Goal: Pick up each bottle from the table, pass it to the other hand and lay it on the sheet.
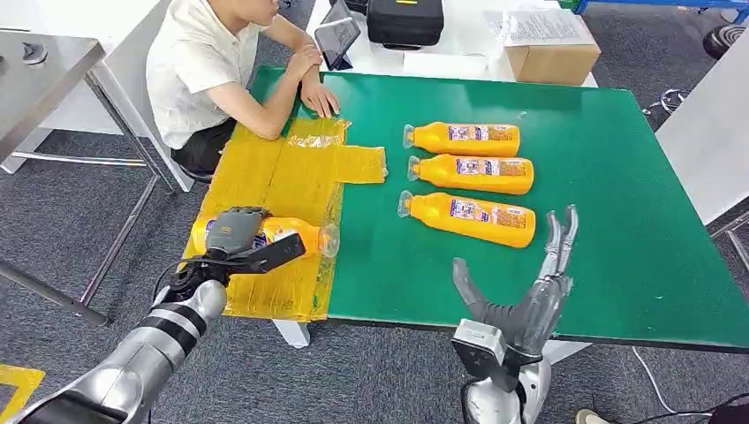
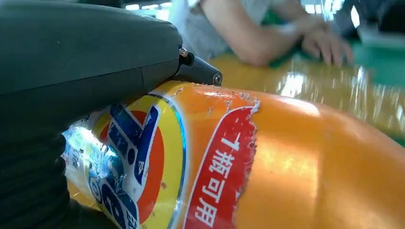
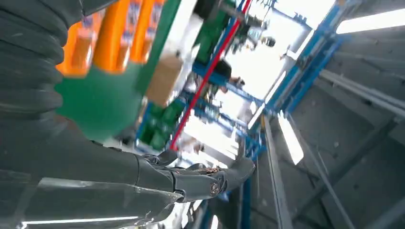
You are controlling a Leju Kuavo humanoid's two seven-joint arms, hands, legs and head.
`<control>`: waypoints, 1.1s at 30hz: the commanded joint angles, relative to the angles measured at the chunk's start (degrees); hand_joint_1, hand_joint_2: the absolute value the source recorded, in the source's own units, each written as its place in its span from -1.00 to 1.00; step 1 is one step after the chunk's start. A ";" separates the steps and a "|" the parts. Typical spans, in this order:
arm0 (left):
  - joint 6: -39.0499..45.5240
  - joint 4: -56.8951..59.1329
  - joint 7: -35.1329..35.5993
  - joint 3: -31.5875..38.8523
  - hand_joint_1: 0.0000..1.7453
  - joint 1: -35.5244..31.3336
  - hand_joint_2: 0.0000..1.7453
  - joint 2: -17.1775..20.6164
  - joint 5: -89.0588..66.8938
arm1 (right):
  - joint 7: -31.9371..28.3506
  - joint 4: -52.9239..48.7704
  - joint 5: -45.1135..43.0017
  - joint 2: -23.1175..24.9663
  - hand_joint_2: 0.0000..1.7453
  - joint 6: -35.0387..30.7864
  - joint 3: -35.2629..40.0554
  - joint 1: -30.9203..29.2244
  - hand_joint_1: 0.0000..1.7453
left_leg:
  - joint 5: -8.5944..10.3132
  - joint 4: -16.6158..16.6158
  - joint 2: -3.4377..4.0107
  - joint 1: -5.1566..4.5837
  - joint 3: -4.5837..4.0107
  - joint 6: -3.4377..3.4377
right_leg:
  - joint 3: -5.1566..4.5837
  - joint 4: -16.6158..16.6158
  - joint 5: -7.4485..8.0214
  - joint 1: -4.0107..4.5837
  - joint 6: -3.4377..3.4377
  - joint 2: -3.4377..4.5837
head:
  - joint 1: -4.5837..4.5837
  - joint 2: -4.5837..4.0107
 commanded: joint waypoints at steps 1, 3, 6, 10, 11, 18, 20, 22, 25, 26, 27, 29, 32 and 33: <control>-2.45 7.38 0.79 -2.97 1.00 -5.45 1.00 0.25 -1.16 | -0.07 6.68 -1.47 -2.52 1.00 0.17 5.15 -1.84 -1.00 | -0.02 -0.03 0.00 0.07 0.13 -0.07 | 0.14 -0.04 -0.01 0.06 -0.08 0.02 | 0.00 0.00; -2.45 7.38 0.79 -2.97 1.00 -5.45 1.00 0.25 -1.16 | -0.07 6.68 -1.47 -2.52 1.00 0.17 5.15 -1.84 -1.00 | -0.06 -0.04 0.00 0.09 0.23 -0.10 | 0.25 -0.05 -0.05 0.09 -0.11 0.02 | 0.00 0.00; -13.99 10.78 -4.42 -0.66 -1.00 -5.29 1.00 2.61 1.35 | -0.07 11.45 -9.35 -4.85 1.00 0.17 11.25 -3.56 -1.00 | -0.07 -0.09 0.21 0.09 0.28 -0.10 | 0.26 -0.10 0.02 0.09 -0.10 0.24 | 0.02 0.00; -18.54 11.37 -5.09 0.04 -1.00 -4.45 1.00 2.07 3.43 | -0.07 12.28 -11.64 -5.71 1.00 0.17 11.64 -3.73 -1.00 | -0.06 -0.11 0.13 0.07 0.33 -0.09 | 0.30 -0.07 -0.01 0.07 -0.10 0.16 | 0.02 0.00; -20.33 11.49 -5.00 0.40 -1.00 -4.45 1.00 2.06 4.36 | -0.07 12.33 -11.67 -5.89 1.00 0.17 11.73 -3.83 -1.00 | -0.05 -0.12 0.12 0.06 0.33 -0.08 | 0.29 -0.07 0.00 0.06 -0.09 0.15 | 0.00 0.00; -20.99 11.45 -5.08 0.54 -1.00 -4.57 1.00 2.16 4.72 | -0.07 12.48 -11.61 -5.88 1.00 0.17 11.69 -3.93 -1.00 | -0.04 -0.12 0.12 0.03 0.47 -0.07 | 0.44 -0.05 0.00 0.03 -0.09 0.15 | 0.02 0.00; -26.23 11.92 -4.95 2.53 -1.00 -4.41 1.00 2.22 8.63 | -0.07 13.14 -13.07 -6.06 1.00 0.17 12.12 -4.33 -1.00 | -0.04 -0.13 0.13 0.03 0.52 -0.09 | 0.48 -0.06 -0.01 0.03 -0.11 0.16 | 0.02 0.00; -28.94 11.81 -5.25 3.38 -1.00 -3.90 1.00 2.74 10.82 | -0.07 13.57 -13.10 -6.27 1.00 0.17 12.88 -4.38 -1.00 | -0.06 -0.16 0.21 0.06 0.63 -0.13 | 0.54 -0.07 -0.01 0.06 -0.15 0.26 | 0.00 0.00; -32.43 11.32 -6.06 4.40 -1.00 -2.85 1.00 3.22 13.81 | -0.07 14.03 -13.38 -6.32 1.00 0.17 13.62 -4.16 -1.00 | -0.06 -0.25 0.27 0.03 0.78 -0.12 | 0.69 -0.14 0.01 0.02 -0.14 0.32 | 0.00 0.00; -33.07 10.73 -6.29 4.13 -1.00 -2.47 1.00 3.50 14.27 | -0.07 14.16 -13.26 -6.37 1.00 0.17 13.72 -4.14 -1.00 | -0.06 -0.20 0.22 0.02 0.77 -0.09 | 0.70 -0.10 0.00 0.02 -0.11 0.27 | 0.02 0.00; -33.42 10.33 -6.63 4.02 -1.00 -2.19 1.00 3.61 14.66 | -0.07 14.35 -13.30 -6.37 1.00 0.17 13.83 -4.18 -1.00 | -0.05 -0.18 0.18 -0.01 0.76 -0.07 | 0.68 -0.05 -0.03 -0.01 -0.10 0.21 | 0.00 0.00; -34.36 9.28 -7.20 3.95 -1.00 -1.43 1.00 3.79 16.19 | -0.07 14.58 -12.98 -6.45 1.00 0.17 14.10 -4.33 -1.00 | -0.05 -0.21 0.21 0.00 0.86 -0.10 | 0.76 -0.08 -0.02 0.00 -0.12 0.25 | 0.00 0.00; -34.70 5.86 -10.09 4.15 -1.00 0.80 1.00 4.04 19.03 | -0.07 14.90 -12.30 -6.34 1.00 0.17 14.23 -4.24 -1.00 | -0.05 -0.22 0.23 -0.01 0.92 -0.09 | 0.82 -0.08 -0.01 -0.01 -0.11 0.28 | 0.00 0.00; -34.70 5.86 -10.09 4.15 -1.00 0.80 1.00 4.04 19.03 | -0.07 14.90 -12.30 -6.34 1.00 0.17 14.23 -4.24 -1.00 | -0.06 -0.26 0.26 0.00 0.99 -0.11 | 0.88 -0.11 -0.01 0.00 -0.13 0.31 | 0.00 0.00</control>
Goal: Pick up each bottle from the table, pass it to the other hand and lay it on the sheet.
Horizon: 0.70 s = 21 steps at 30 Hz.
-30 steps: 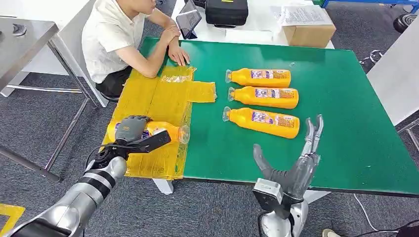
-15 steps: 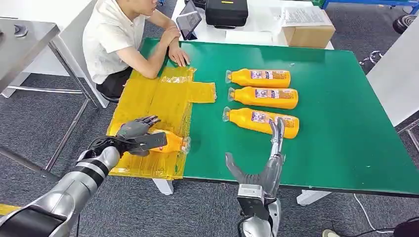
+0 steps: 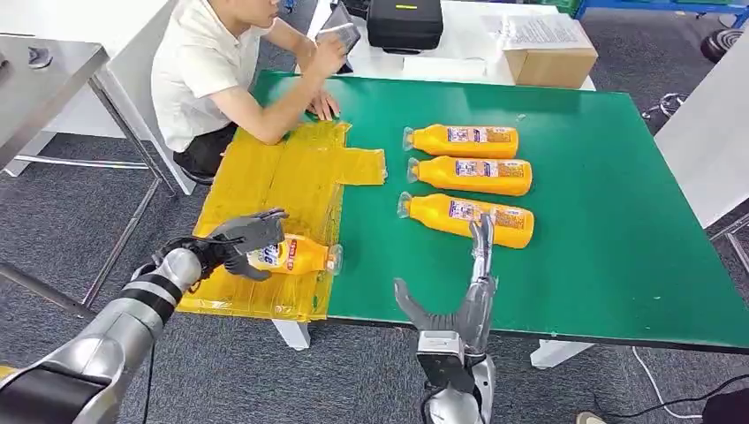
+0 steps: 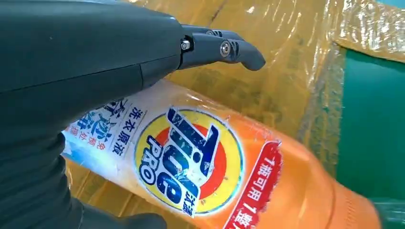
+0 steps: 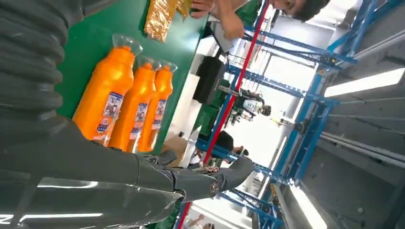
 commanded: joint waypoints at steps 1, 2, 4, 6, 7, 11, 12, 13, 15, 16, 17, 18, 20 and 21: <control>-0.63 -3.72 -4.14 0.86 -1.00 7.85 1.00 0.67 5.03 | -0.05 4.46 1.10 -2.05 1.00 0.15 1.60 -1.94 -1.00 | -0.02 -0.21 0.25 -0.02 0.35 -0.07 | 0.26 -0.18 0.05 -0.02 -0.07 0.28 | 0.00 0.00; 6.30 -8.65 -6.55 -0.08 -1.00 9.69 1.00 -0.32 3.51 | -0.05 3.90 2.08 -1.82 1.00 0.15 0.81 -1.40 -1.00 | -0.02 -0.24 0.26 0.01 0.43 -0.09 | 0.33 -0.23 0.06 0.00 -0.10 0.30 | 0.00 0.00; 14.36 -15.61 -7.08 -1.50 -1.00 12.19 1.00 -3.04 1.05 | -0.05 2.86 1.99 -1.95 1.00 0.15 0.37 -0.37 -1.00 | -0.01 -0.15 0.01 -0.03 0.36 -0.04 | 0.33 -0.13 -0.02 -0.04 -0.05 0.04 | 0.02 0.00; 15.92 -19.70 -7.78 -0.87 -1.00 14.27 1.00 -4.26 2.40 | -0.05 2.23 2.14 -1.97 1.00 0.15 0.17 0.14 -1.00 | 0.00 -0.08 -0.13 -0.03 0.28 -0.03 | 0.27 -0.10 -0.05 -0.03 -0.03 -0.11 | 0.00 0.00; 16.94 -25.65 -7.29 -0.49 -1.00 17.71 1.00 -5.30 4.44 | -0.05 1.48 2.31 -1.92 1.00 0.15 0.19 0.80 -1.00 | -0.02 -0.08 -0.15 0.02 0.27 -0.05 | 0.27 -0.16 -0.05 0.02 -0.06 -0.14 | 0.02 0.00; 16.74 -32.05 -7.43 0.36 -1.00 22.44 1.00 -6.59 9.57 | -0.05 1.66 2.83 -1.49 1.00 0.15 -0.66 1.62 -1.00 | -0.09 -0.02 -0.02 -0.01 0.03 -0.04 | -0.01 -0.08 -0.07 0.00 -0.05 0.00 | 0.02 0.00; 16.49 -33.65 -6.66 0.22 -1.00 23.33 1.00 -6.66 10.83 | -0.05 1.46 3.30 -1.23 1.00 0.15 -1.29 1.94 -1.00 | -0.11 -0.03 -0.01 -0.01 0.03 -0.05 | -0.01 -0.10 -0.09 0.00 -0.05 0.00 | 0.02 0.00; 16.33 -34.15 -6.44 0.04 -1.00 23.51 1.00 -6.68 11.26 | -0.05 1.37 3.38 -1.21 1.00 0.15 -1.46 2.04 -1.00 | -0.08 -0.02 0.01 -0.02 -0.09 -0.05 | -0.13 -0.09 -0.05 0.00 -0.04 0.01 | 0.02 0.00; 15.47 -36.04 -5.32 -1.15 -1.00 23.86 1.00 -6.70 13.05 | -0.05 0.97 3.60 -1.27 1.00 0.15 -1.87 2.22 -1.00 | -0.09 -0.01 -0.05 0.00 -0.18 -0.08 | -0.20 -0.08 -0.08 0.03 -0.08 -0.06 | 0.02 0.00; 15.48 -36.89 -4.87 -1.84 -1.00 24.05 1.00 -6.73 13.52 | -0.05 0.57 4.08 -1.10 1.00 0.15 -2.57 2.41 -1.00 | -0.10 0.02 -0.06 0.02 -0.22 -0.10 | -0.24 -0.07 -0.09 0.04 -0.09 -0.07 | 0.00 0.00; 16.04 -38.68 -4.65 -2.88 -1.00 24.90 1.00 -6.95 13.65 | -0.05 -0.33 4.86 -0.96 1.00 0.15 -3.72 2.76 -1.00 | -0.06 0.02 -0.08 0.00 -0.33 -0.08 | -0.36 -0.05 -0.06 0.02 -0.07 -0.09 | 0.00 0.00; 17.54 -40.89 -5.17 -3.65 -1.00 26.16 1.00 -7.27 13.55 | -0.05 -1.28 6.30 -0.84 1.00 0.15 -4.93 3.02 -1.00 | -0.11 0.02 -0.13 0.04 -0.22 -0.12 | -0.25 -0.05 -0.13 0.06 -0.11 -0.12 | 0.00 0.00; 21.59 -46.01 -7.30 -5.16 -1.00 29.79 1.00 -8.57 12.93 | -0.05 -2.68 9.22 -0.39 1.00 0.15 -8.37 3.63 -1.00 | -0.12 0.04 -0.10 0.03 -0.29 -0.09 | -0.33 -0.03 -0.13 0.05 -0.08 -0.10 | 0.00 0.00; 26.83 -49.79 -10.05 -6.08 -1.00 32.97 1.00 -10.18 10.86 | -0.05 -2.36 12.39 -0.11 1.00 0.15 -11.75 4.01 -1.00 | -0.10 0.02 -0.07 0.01 -0.32 -0.05 | -0.37 -0.05 -0.11 0.02 -0.05 -0.08 | -0.02 0.00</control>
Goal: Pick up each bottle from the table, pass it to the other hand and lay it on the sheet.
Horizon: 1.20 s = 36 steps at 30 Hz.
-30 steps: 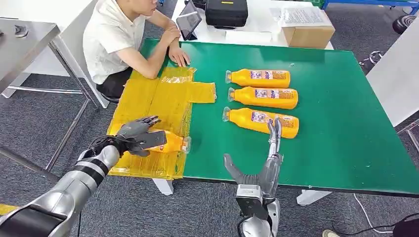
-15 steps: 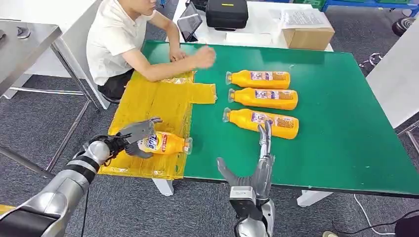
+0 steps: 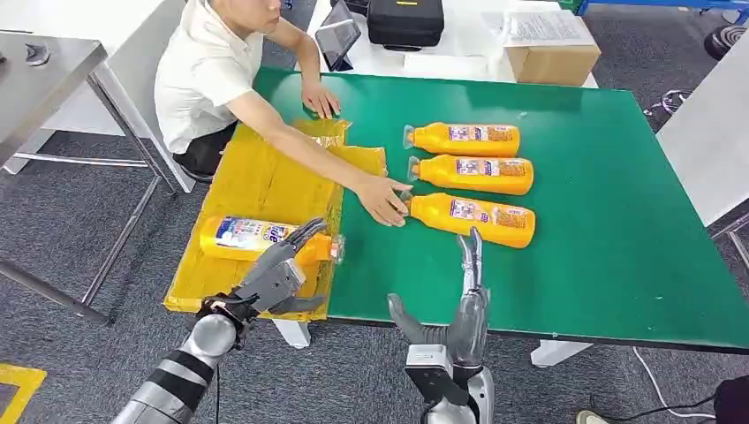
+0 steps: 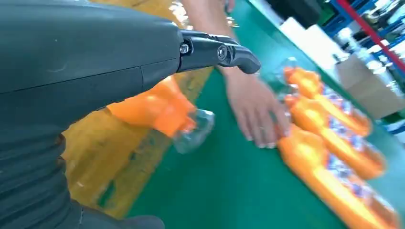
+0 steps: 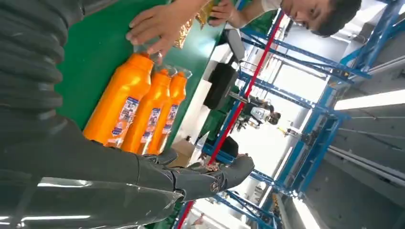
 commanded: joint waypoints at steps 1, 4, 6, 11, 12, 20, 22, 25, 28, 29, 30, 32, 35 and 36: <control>14.07 -20.35 -5.17 -6.89 -1.00 12.65 1.00 -5.05 -2.67 | -0.05 -3.20 10.00 -0.31 1.00 0.17 -13.55 1.29 -1.00 | -0.17 0.04 -0.08 0.04 0.25 -0.08 | 0.29 0.00 -0.17 0.04 -0.08 -0.05 | 0.00 0.00; 16.77 -22.70 -6.32 -8.00 -1.00 15.05 1.00 -6.01 -1.18 | -0.05 -3.67 13.79 0.37 1.00 0.17 -17.45 1.30 -1.00 | -0.14 -0.03 -0.09 -0.01 0.21 -0.01 | 0.27 -0.10 -0.13 -0.02 -0.02 -0.06 | 0.02 0.00; 16.77 -22.70 -6.32 -8.00 -1.00 15.05 1.00 -6.01 -1.18 | -0.05 -3.67 13.79 0.37 1.00 0.17 -17.45 1.30 -1.00 | -0.11 -0.01 -0.10 -0.04 0.08 -0.03 | 0.13 -0.06 -0.09 -0.04 -0.03 -0.07 | 0.00 0.00; 16.77 -22.70 -6.32 -8.00 -1.00 15.05 1.00 -6.01 -1.18 | -0.05 -3.67 13.79 0.37 1.00 0.17 -17.45 1.30 -1.00 | -0.13 -0.01 -0.06 0.00 0.05 -0.09 | 0.13 -0.10 -0.08 0.01 -0.07 -0.03 | 0.00 0.00; 16.77 -22.70 -6.32 -8.00 -1.00 15.05 1.00 -6.01 -1.18 | -0.05 -3.67 13.79 0.37 1.00 0.17 -17.45 1.30 -1.00 | -0.10 -0.02 -0.08 -0.02 0.02 -0.08 | 0.09 -0.10 -0.07 0.00 -0.06 -0.06 | 0.00 0.00; 18.26 -23.18 -7.40 -11.36 -1.00 19.18 1.00 -5.73 2.50 | -0.05 2.16 28.24 -0.15 1.00 0.17 -29.71 -1.25 -1.00 | -0.13 -0.08 -0.08 0.05 0.22 -0.07 | 0.29 -0.18 -0.09 0.04 -0.05 -0.06 | 0.00 0.00; 18.72 -22.92 -8.06 -12.03 -1.00 19.34 1.00 -5.23 2.23 | -0.05 6.00 34.13 -0.71 1.00 0.17 -34.29 -2.89 -1.00 | -0.12 -0.13 -0.07 0.04 0.27 -0.06 | 0.34 -0.25 -0.07 0.03 -0.03 -0.05 | -0.02 0.00; 18.01 -23.25 -8.41 -11.34 -1.00 18.96 1.00 -5.34 4.27 | 6.73 15.38 41.72 -5.03 1.00 0.17 -36.88 -6.82 -1.00 | -0.08 -0.11 -0.06 0.03 0.15 -0.03 | 0.26 -0.26 -0.01 0.02 -0.01 -0.04 | 0.00 0.00; 16.06 -22.64 -8.09 -11.66 -1.00 17.73 1.00 -5.53 6.07 | 13.42 20.59 44.39 -9.26 1.00 0.17 -33.43 -9.67 -1.00 | -0.09 -0.12 -0.01 0.02 0.22 -0.05 | 0.34 -0.30 0.01 0.03 -0.05 0.02 | 0.00 0.00; 15.50 -21.95 -7.64 -11.71 -1.00 17.25 1.00 -5.71 6.83 | 14.43 21.93 43.90 -9.99 1.00 0.17 -32.81 -10.77 -1.00 | -0.07 -0.10 -0.02 0.00 0.13 -0.04 | 0.26 -0.27 0.03 0.01 -0.04 0.02 | 0.00 0.00; 15.08 -21.01 -6.75 -11.70 -1.00 16.86 1.00 -5.98 7.76 | 16.37 23.41 44.98 -10.92 1.00 0.17 -31.63 -11.52 -1.00 | -0.08 -0.12 0.04 0.02 0.21 -0.07 | 0.33 -0.30 0.05 0.03 -0.06 0.09 | 0.00 0.00; 14.63 -19.08 -4.82 -11.28 -1.00 16.39 1.00 -6.76 10.05 | 19.13 26.26 44.98 -12.18 1.00 0.17 -30.20 -12.73 -1.00 | -0.10 -0.10 0.05 0.00 0.21 -0.08 | 0.32 -0.26 0.04 0.02 -0.06 0.10 | 0.00 0.00; 15.00 -15.89 -2.34 -10.38 -1.00 15.80 1.00 -7.31 13.19 | 22.75 32.41 44.25 -13.93 1.00 0.17 -27.86 -14.41 -1.00 | -0.07 -0.14 0.00 -0.01 0.23 -0.06 | 0.32 -0.29 0.06 0.01 -0.03 0.03 | -0.02 0.00; 15.11 -15.43 -1.97 -9.95 -1.00 15.83 1.00 -7.33 13.90 | 23.37 33.43 44.40 -14.31 1.00 0.17 -27.12 -14.55 -1.00 | -0.10 -0.17 -0.01 0.01 0.35 -0.11 | 0.44 -0.31 0.02 0.03 -0.07 0.02 | -0.02 0.00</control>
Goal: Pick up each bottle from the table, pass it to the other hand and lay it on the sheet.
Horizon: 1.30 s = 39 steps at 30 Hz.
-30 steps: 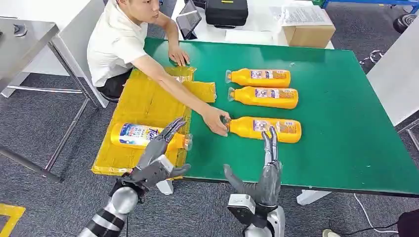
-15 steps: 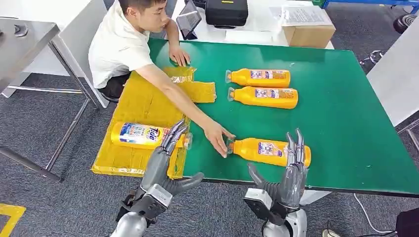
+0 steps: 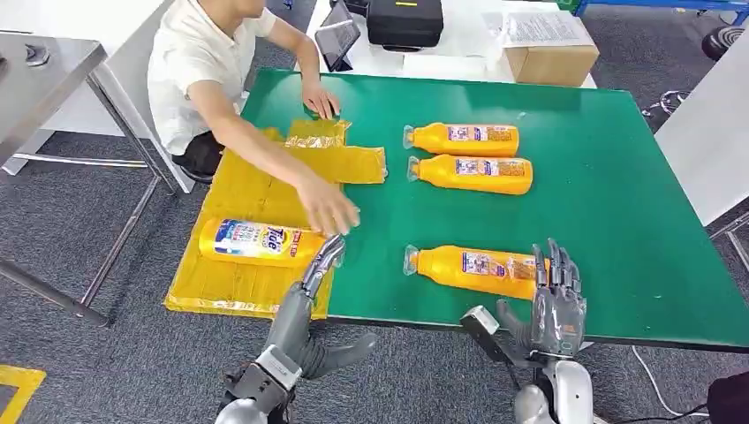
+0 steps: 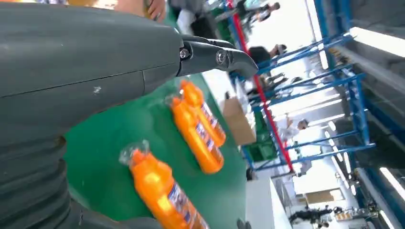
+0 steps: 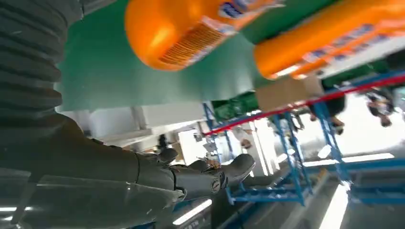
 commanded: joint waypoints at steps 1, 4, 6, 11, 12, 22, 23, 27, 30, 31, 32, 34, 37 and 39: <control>-0.01 8.39 4.55 1.22 -1.00 -2.63 1.00 -0.66 6.29 | 6.67 20.86 -0.45 -7.29 1.00 0.19 5.05 -7.36 -1.00 | -0.03 -0.16 0.04 0.09 0.34 -0.11 | 0.35 -0.20 0.00 0.09 -0.12 0.07 | 0.00 0.00; -0.38 8.62 4.92 1.70 -1.00 -2.74 1.00 -0.30 7.15 | 9.49 21.69 0.00 -8.10 1.00 0.19 6.76 -7.30 -1.00 | -0.02 -0.08 0.07 0.06 0.19 -0.06 | 0.18 -0.07 -0.01 0.05 -0.06 0.08 | -0.02 0.00; -0.61 8.40 5.18 1.57 -1.00 -2.53 1.00 -0.35 7.17 | 11.22 21.31 0.62 -8.66 1.00 0.19 7.37 -6.90 -1.00 | -0.05 -0.11 0.05 0.09 0.28 -0.09 | 0.28 -0.11 -0.04 0.09 -0.09 0.06 | 0.02 0.00; -0.70 8.25 5.25 1.33 -1.00 -2.48 1.00 -0.44 7.12 | 11.99 21.18 0.75 -9.16 1.00 0.19 7.77 -6.81 -1.00 | -0.07 -0.09 0.03 0.08 0.25 -0.09 | 0.26 -0.08 -0.07 0.06 -0.10 0.05 | 0.00 0.00; -0.74 8.20 5.29 1.24 -1.00 -2.48 1.00 -0.43 7.08 | 12.04 21.08 0.31 -9.27 1.00 0.19 7.82 -6.79 -1.00 | -0.04 -0.08 0.02 0.09 0.19 -0.07 | 0.21 -0.09 -0.04 0.08 -0.09 0.04 | 0.00 0.00; -1.03 8.90 5.75 -0.34 -1.00 -2.99 1.00 -0.63 5.92 | 10.86 23.67 -1.42 -9.41 1.00 0.19 8.03 -9.10 -1.00 | 0.00 -0.08 0.00 0.08 0.23 -0.05 | 0.26 -0.09 -0.03 0.07 -0.10 0.03 | 0.00 0.00; -1.03 8.90 5.75 -0.34 -1.00 -2.99 1.00 -0.63 5.92 | 10.86 23.67 -1.42 -9.41 1.00 0.19 8.03 -9.10 -1.00 | 0.02 -0.07 0.00 0.06 0.18 -0.03 | 0.20 -0.07 -0.02 0.05 -0.08 0.02 | 0.00 0.00; -1.14 8.89 5.71 -0.81 -1.00 -3.54 1.00 -0.61 5.62 | 10.04 27.82 -3.69 -9.18 1.00 0.19 8.37 -10.82 -1.00 | 0.01 -0.08 0.02 0.07 0.21 -0.03 | 0.22 -0.07 -0.03 0.07 -0.08 0.02 | 0.00 0.00; -1.30 9.11 6.05 -0.88 -1.00 -3.86 1.00 -0.64 5.73 | 9.72 29.73 -4.04 -9.08 1.00 0.19 8.58 -11.63 -1.00 | 0.01 -0.05 0.03 0.07 0.18 -0.02 | 0.19 -0.06 -0.01 0.07 -0.07 0.03 | 0.00 0.00; -1.28 9.21 5.89 -1.05 -1.00 -4.09 1.00 -0.50 5.82 | 9.43 31.34 -4.20 -9.10 1.00 0.19 8.91 -12.38 -1.00 | -0.02 -0.09 0.01 0.09 0.33 -0.06 | 0.34 -0.10 -0.05 0.08 -0.11 0.03 | 0.00 0.00; -1.28 9.21 5.89 -1.05 -1.00 -4.09 1.00 -0.50 5.82 | 9.43 31.34 -4.20 -9.10 1.00 0.19 8.91 -12.38 -1.00 | 0.02 -0.07 0.05 0.08 0.23 -0.03 | 0.23 -0.08 0.00 0.07 -0.07 0.06 | 0.00 0.00; -1.28 9.21 5.89 -1.05 -1.00 -4.09 1.00 -0.50 5.82 | 9.43 31.34 -4.20 -9.10 1.00 0.19 8.91 -12.38 -1.00 | 0.02 -0.06 0.03 0.08 0.21 -0.02 | 0.21 -0.07 0.00 0.07 -0.07 0.05 | 0.00 0.00; -1.73 9.99 6.11 -1.37 -1.00 -4.99 1.00 -0.43 6.13 | 8.82 36.15 -5.43 -8.95 1.00 0.19 9.53 -14.97 -1.00 | 0.00 -0.08 0.07 0.11 0.36 -0.08 | 0.32 -0.10 0.02 0.10 -0.14 0.10 | 0.00 0.00; -1.94 10.12 6.13 -1.52 -1.00 -5.22 1.00 -0.37 6.26 | 8.42 37.03 -5.99 -8.85 1.00 0.19 9.46 -15.43 -1.00 | 0.03 -0.06 0.07 0.09 0.30 -0.03 | 0.25 -0.06 0.03 0.08 -0.10 0.07 | 0.00 0.00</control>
